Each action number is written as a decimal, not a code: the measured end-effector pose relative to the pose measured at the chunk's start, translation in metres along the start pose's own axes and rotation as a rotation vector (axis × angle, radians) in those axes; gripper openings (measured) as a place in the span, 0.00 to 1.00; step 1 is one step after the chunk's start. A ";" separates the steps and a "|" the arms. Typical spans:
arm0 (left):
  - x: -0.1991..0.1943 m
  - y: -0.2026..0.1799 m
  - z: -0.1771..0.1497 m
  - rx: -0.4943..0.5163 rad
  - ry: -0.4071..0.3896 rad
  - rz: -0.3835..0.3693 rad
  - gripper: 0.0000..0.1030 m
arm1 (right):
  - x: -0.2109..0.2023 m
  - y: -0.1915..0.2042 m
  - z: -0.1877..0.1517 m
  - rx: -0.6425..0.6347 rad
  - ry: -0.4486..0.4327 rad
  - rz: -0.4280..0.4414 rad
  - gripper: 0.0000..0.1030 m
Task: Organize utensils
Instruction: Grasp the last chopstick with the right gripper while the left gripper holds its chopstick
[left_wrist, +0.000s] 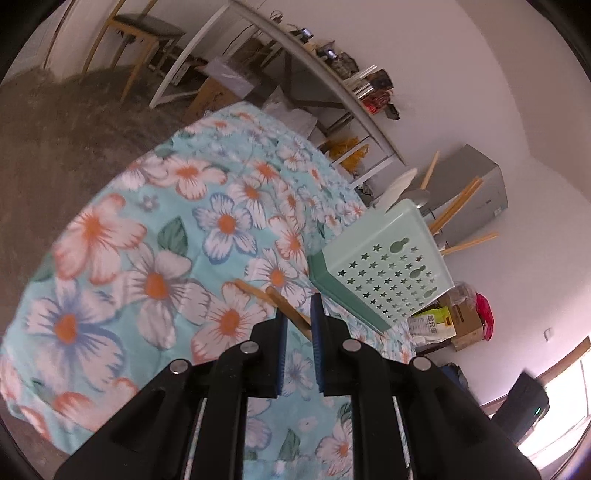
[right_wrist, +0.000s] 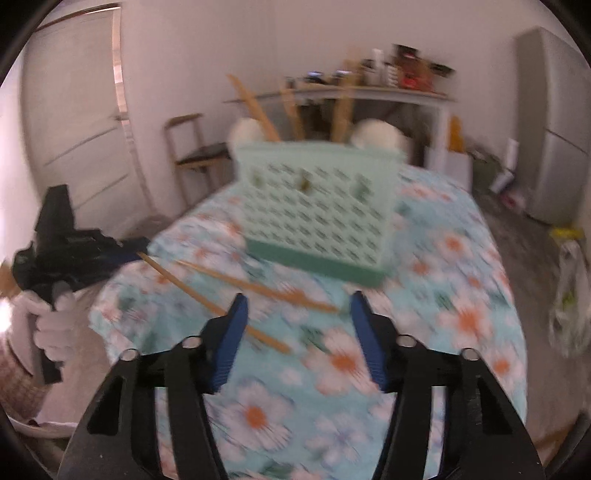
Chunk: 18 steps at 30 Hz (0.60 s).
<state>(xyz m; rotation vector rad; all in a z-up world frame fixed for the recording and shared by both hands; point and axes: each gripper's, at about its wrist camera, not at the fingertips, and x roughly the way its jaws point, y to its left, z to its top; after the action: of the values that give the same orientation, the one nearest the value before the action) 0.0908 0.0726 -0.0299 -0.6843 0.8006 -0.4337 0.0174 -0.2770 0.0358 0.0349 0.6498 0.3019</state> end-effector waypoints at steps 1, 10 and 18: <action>-0.004 0.001 0.000 0.007 -0.006 0.000 0.11 | 0.004 0.006 0.008 -0.026 0.004 0.030 0.43; -0.021 0.021 -0.006 -0.033 -0.021 0.002 0.11 | 0.084 0.069 0.063 -0.343 0.158 0.297 0.18; -0.031 0.036 -0.008 -0.062 -0.035 0.009 0.11 | 0.157 0.115 0.065 -0.555 0.366 0.435 0.18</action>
<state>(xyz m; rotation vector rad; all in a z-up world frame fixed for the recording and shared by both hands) 0.0687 0.1132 -0.0428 -0.7433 0.7864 -0.3890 0.1441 -0.1179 0.0091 -0.4240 0.8998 0.9156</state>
